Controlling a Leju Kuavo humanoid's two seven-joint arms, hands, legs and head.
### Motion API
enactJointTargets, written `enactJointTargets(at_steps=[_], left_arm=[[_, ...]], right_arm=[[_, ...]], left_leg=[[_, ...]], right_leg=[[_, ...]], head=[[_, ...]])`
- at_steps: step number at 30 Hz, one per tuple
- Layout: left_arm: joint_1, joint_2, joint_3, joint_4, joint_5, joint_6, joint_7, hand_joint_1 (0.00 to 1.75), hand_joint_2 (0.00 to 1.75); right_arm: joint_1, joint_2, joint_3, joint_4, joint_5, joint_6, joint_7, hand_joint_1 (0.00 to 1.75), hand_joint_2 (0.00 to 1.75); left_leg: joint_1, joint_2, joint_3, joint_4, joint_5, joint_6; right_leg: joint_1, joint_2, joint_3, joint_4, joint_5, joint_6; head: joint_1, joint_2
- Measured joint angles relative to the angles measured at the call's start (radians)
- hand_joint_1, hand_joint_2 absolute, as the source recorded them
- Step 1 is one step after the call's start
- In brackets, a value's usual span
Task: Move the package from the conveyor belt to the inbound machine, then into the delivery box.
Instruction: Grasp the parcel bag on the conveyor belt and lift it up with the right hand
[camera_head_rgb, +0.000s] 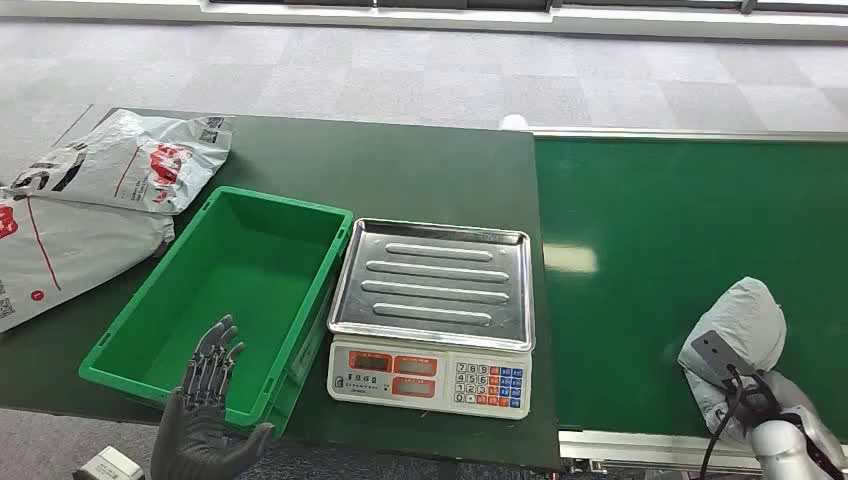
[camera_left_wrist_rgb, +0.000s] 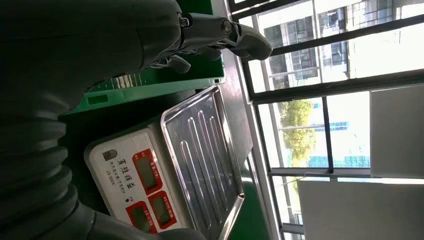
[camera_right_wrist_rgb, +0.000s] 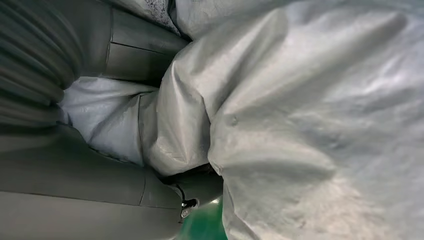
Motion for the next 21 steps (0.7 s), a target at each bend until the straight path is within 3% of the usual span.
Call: enactJointTargets(at_steps=[7,13,17,19,21], left_arm=[[-0.007,-0.024,0.003,0.000,-0.003,-0.038,0.005,0.00,1.75],[-0.025,-0.035,0.004,0.006,-0.012,-0.040,-0.016,0.00,1.75],[-0.054,-0.035,-0.010,0.022,-0.018,0.000,-0.032,0.00,1.75],[-0.069,-0.030,-0.025,0.032,-0.015,0.032,-0.041,0.00,1.75],[-0.086,-0.019,-0.044,0.043,-0.009,0.065,-0.053,0.00,1.75]], right_arm=[[0.022,0.111,-0.089,-0.243,-0.076,-0.178,-0.116,1.75,1.75],[0.023,0.208,-0.096,-0.505,-0.206,-0.449,-0.332,1.75,1.75],[-0.033,0.233,0.013,-0.658,-0.192,-0.582,-0.346,1.75,1.75],[-0.099,0.231,0.104,-0.677,-0.202,-0.558,-0.315,1.75,1.75],[-0.190,0.233,0.218,-0.659,-0.206,-0.469,-0.283,1.75,1.75]], left_leg=[[-0.001,0.002,-0.004,0.000,0.001,0.000],[-0.002,0.002,-0.006,0.000,0.002,0.000],[-0.002,0.004,-0.009,-0.001,0.002,-0.001],[-0.002,0.008,-0.012,-0.001,0.002,-0.001],[-0.002,0.013,-0.013,-0.001,0.002,-0.002]], right_leg=[[-0.001,0.004,-0.006,0.001,0.001,0.000],[-0.002,0.003,-0.008,0.003,0.002,0.001],[-0.001,0.006,-0.009,0.004,0.002,0.000],[-0.002,0.010,-0.009,0.005,0.002,0.000],[-0.001,0.013,-0.011,0.005,0.004,-0.002]], head=[[0.000,0.000],[0.000,0.000],[0.000,0.000],[0.000,0.000],[0.000,0.000]])
